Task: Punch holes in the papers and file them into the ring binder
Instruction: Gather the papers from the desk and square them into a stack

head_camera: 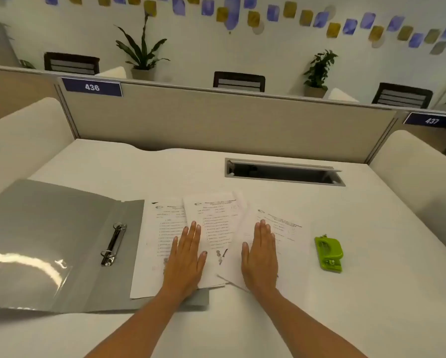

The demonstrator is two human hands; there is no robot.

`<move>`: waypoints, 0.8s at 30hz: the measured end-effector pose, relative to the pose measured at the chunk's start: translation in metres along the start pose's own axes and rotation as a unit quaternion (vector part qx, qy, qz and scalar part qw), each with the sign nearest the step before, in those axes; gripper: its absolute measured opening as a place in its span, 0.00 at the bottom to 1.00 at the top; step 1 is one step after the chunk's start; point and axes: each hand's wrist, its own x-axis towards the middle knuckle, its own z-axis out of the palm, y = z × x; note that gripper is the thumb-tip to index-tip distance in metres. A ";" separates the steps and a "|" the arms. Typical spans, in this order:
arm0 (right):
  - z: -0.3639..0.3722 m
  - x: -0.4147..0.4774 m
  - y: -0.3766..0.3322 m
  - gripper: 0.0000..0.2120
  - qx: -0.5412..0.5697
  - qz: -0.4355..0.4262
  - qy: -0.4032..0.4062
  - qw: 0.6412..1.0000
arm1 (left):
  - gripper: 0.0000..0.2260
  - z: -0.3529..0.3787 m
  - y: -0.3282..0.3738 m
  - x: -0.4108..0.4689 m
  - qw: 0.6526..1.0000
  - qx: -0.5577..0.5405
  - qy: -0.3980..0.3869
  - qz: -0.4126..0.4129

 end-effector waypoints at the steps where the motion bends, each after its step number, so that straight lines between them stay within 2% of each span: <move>1: 0.002 -0.002 0.003 0.30 -0.006 0.016 -0.011 1.000 | 0.32 0.003 0.000 -0.002 1.000 -0.007 -0.014 -0.008; 6: 0.015 -0.017 0.016 0.37 -0.079 0.072 -0.074 0.992 | 0.30 0.019 0.001 -0.011 0.998 0.031 -0.047 -0.018; 9: 0.019 -0.019 0.018 0.37 -0.098 0.064 -0.061 0.991 | 0.28 0.018 0.003 -0.012 0.997 0.050 -0.061 -0.018; 17: 0.013 -0.020 0.022 0.33 -0.037 0.051 -0.045 0.997 | 0.28 0.020 0.002 -0.012 0.995 0.067 -0.068 -0.017; 19: 0.008 -0.017 0.024 0.31 -0.001 0.050 -0.044 0.998 | 0.28 0.022 0.002 -0.012 0.996 0.064 -0.064 -0.015; 22: -0.006 -0.011 0.027 0.18 0.102 0.097 -0.004 0.990 | 0.28 0.022 0.001 -0.012 0.996 0.065 -0.063 -0.013; 24: -0.014 -0.009 0.031 0.17 0.068 0.163 0.063 0.982 | 0.29 0.022 0.002 -0.012 0.996 0.062 -0.062 -0.013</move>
